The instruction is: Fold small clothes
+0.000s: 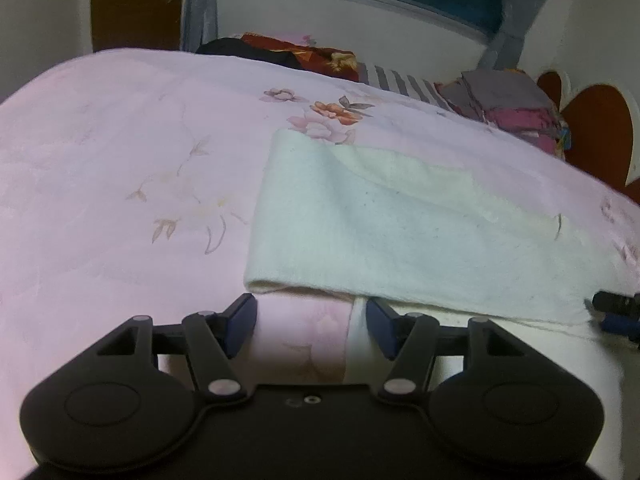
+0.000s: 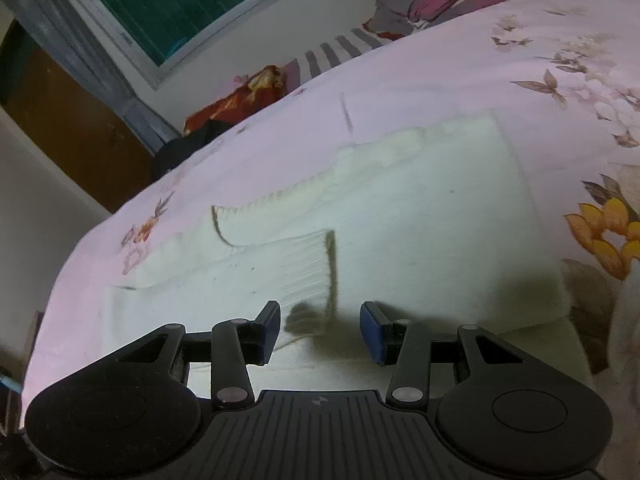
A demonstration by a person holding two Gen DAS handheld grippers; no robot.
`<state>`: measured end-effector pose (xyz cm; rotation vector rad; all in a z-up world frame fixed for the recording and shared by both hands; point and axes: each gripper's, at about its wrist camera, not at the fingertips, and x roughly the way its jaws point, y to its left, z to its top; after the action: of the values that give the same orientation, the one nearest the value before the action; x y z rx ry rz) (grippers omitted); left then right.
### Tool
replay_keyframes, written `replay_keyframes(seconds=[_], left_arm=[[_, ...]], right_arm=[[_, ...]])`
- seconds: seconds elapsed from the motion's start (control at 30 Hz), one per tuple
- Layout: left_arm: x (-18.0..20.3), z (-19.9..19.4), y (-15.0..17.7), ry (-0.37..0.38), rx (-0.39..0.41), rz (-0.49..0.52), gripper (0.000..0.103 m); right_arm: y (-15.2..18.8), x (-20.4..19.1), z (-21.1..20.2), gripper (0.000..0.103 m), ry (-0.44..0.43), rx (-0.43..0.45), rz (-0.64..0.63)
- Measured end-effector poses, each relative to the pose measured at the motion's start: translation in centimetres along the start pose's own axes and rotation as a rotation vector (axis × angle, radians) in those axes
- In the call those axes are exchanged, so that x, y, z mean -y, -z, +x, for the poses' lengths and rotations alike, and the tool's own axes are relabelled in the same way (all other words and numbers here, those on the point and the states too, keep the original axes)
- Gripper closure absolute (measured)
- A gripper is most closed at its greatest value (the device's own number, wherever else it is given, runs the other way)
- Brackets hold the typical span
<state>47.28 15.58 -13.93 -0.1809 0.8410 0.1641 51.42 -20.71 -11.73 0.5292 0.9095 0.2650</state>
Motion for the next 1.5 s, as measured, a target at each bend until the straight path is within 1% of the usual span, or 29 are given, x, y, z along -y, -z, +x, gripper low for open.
replay_keyframes(seconds=[0.07, 0.1, 0.13, 0.17, 0.2, 0.27, 0.3, 0.33, 0.37, 0.43, 0.5, 0.57, 0.67, 0.9, 1.1, 1.23, 1.5], left_arm=[[0.4, 0.5, 0.2, -0.004, 0.0, 0.019, 0.044], [0.4, 0.6, 0.2, -0.001, -0.001, 0.021, 0.044], [0.3, 0.6, 0.2, 0.003, -0.002, 0.024, 0.044], [0.3, 0.6, 0.2, 0.005, -0.002, 0.027, 0.043], [0.3, 0.5, 0.3, 0.006, -0.002, 0.037, 0.043], [0.2, 0.3, 0.4, 0.006, -0.002, 0.058, 0.042], [0.2, 0.3, 0.4, 0.009, -0.004, 0.064, 0.043], [0.1, 0.2, 0.4, 0.012, -0.005, 0.068, 0.043], [0.0, 0.2, 0.4, 0.016, -0.006, 0.071, 0.043], [-0.1, 0.1, 0.4, 0.024, -0.008, 0.07, 0.043], [-0.1, 0.1, 0.3, 0.026, -0.01, 0.076, 0.043], [0.0, 0.2, 0.2, 0.025, -0.011, 0.085, 0.043], [0.1, 0.2, 0.2, 0.024, -0.01, 0.089, 0.043], [0.0, 0.2, 0.1, 0.03, -0.02, 0.082, 0.045], [-0.3, 0.2, -0.2, 0.041, -0.029, 0.069, 0.046], [-0.5, 0.1, -0.4, 0.05, -0.031, 0.051, 0.05], [-0.6, 0.3, -0.5, 0.059, -0.038, 0.069, 0.05]], right_arm=[[0.0, -0.5, 0.5, 0.058, 0.003, -0.011, -0.02], [0.0, -0.7, 0.8, 0.062, 0.009, -0.016, -0.037], [0.0, -1.1, 1.0, 0.07, 0.017, -0.019, -0.058], [0.0, -1.4, 1.4, 0.089, 0.015, -0.03, -0.078], [0.1, -1.5, 1.5, 0.097, 0.008, -0.045, -0.09], [0.2, -2.1, 1.8, 0.098, 0.017, -0.045, -0.137], [0.3, -2.6, 1.6, 0.098, 0.026, -0.03, -0.169], [0.2, -2.8, 0.9, 0.098, 0.026, 0.0, -0.186], [-0.1, -2.7, -0.2, 0.098, 0.031, 0.052, -0.186], [-0.6, -1.6, -2.4, 0.098, 0.067, 0.143, -0.139], [-1.1, 0.7, -3.9, 0.098, 0.146, 0.194, -0.084], [-1.3, 2.9, -4.6, 0.098, 0.168, 0.175, -0.051], [-0.9, 3.9, -5.5, 0.098, 0.171, 0.167, -0.07], [-0.7, 3.3, -5.8, 0.098, 0.177, 0.183, -0.059], [-0.3, 4.2, -5.9, 0.098, 0.19, 0.16, -0.049], [0.2, 4.6, -5.8, 0.098, 0.195, 0.15, -0.047], [0.3, 5.1, -5.3, 0.098, 0.206, 0.134, -0.051]])
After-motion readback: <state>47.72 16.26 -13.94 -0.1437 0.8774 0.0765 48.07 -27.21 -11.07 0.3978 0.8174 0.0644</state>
